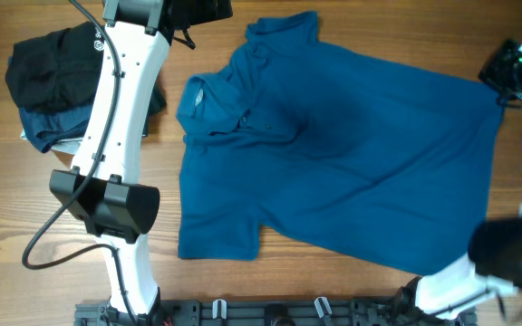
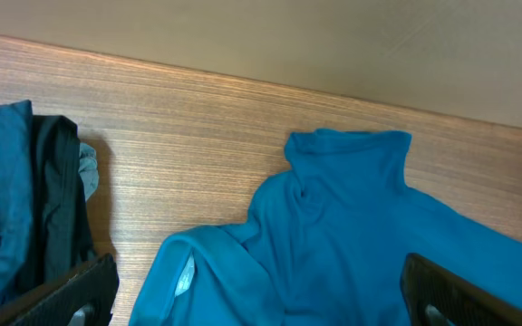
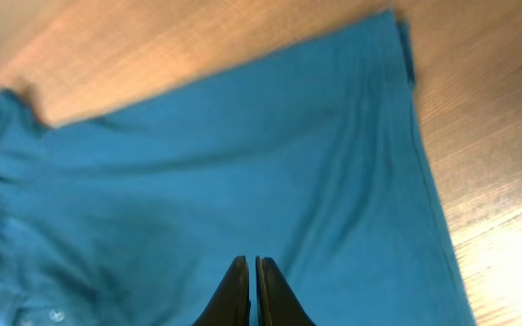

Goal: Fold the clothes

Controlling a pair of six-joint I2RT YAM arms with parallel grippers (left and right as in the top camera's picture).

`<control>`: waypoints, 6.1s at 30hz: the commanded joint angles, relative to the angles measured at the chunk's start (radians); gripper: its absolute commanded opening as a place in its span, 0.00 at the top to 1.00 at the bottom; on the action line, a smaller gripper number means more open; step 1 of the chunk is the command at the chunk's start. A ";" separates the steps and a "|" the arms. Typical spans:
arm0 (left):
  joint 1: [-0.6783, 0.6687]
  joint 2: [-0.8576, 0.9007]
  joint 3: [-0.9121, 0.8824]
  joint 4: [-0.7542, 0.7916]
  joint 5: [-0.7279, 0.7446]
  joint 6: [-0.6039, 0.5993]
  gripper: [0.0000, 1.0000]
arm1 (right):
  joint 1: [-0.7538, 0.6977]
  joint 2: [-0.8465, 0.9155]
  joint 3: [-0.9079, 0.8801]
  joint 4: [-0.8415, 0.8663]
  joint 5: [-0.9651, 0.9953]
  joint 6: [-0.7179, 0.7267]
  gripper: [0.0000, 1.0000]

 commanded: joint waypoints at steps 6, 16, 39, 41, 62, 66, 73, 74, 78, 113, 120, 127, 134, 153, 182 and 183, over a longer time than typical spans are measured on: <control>0.002 -0.003 0.000 0.002 0.005 -0.016 0.00 | -0.036 0.470 0.315 -0.072 0.103 -0.047 0.96; 0.002 -0.003 0.000 0.002 0.005 -0.016 0.00 | -0.108 0.662 0.314 0.006 0.171 -0.084 0.96; 0.002 -0.003 0.000 0.002 0.005 -0.016 0.00 | -0.108 0.890 0.303 0.352 0.262 -0.129 0.96; 0.002 -0.003 0.000 0.002 0.005 -0.016 0.00 | -0.108 0.909 0.303 0.414 0.265 -0.138 0.96; 0.002 -0.003 0.000 0.002 0.005 -0.016 0.00 | -0.068 0.639 0.730 0.426 0.182 -0.215 0.82; 0.002 -0.003 0.000 0.002 0.005 -0.016 0.00 | -0.069 0.457 0.730 0.232 0.180 -0.087 0.53; 0.002 -0.003 0.000 0.024 0.024 -0.016 0.00 | -0.069 0.248 0.730 -0.024 0.181 -0.050 0.01; 0.002 -0.003 0.000 0.017 0.025 -0.016 0.00 | -0.069 0.235 0.730 -0.051 0.181 -0.050 0.01; 0.002 0.005 0.000 0.050 0.088 -0.016 0.76 | -0.069 0.205 0.730 -0.164 0.180 -0.046 0.00; 0.041 0.462 -0.002 0.059 0.259 0.614 0.51 | -0.069 0.209 0.729 -0.299 0.181 -0.050 0.01; 0.048 0.478 -0.003 0.078 0.263 0.670 0.53 | -0.069 0.209 0.729 -0.299 0.180 -0.050 0.00; 0.048 0.486 -0.006 0.084 0.304 0.693 0.43 | -0.069 0.209 0.729 -0.299 0.180 -0.049 0.01; 0.050 0.525 -0.006 0.102 0.291 0.696 0.45 | -0.069 0.209 0.729 -0.299 0.180 -0.049 0.01; 0.087 0.538 -0.006 0.123 0.125 0.657 0.96 | -0.069 0.209 0.729 -0.299 0.180 -0.049 0.01; 0.079 -0.084 -0.002 -0.116 0.078 -0.102 0.47 | -0.069 0.209 0.729 -0.299 0.181 -0.050 0.00; 0.076 -0.111 -0.002 -0.136 0.078 -0.116 0.49 | -0.069 0.209 0.729 -0.299 0.181 -0.050 0.01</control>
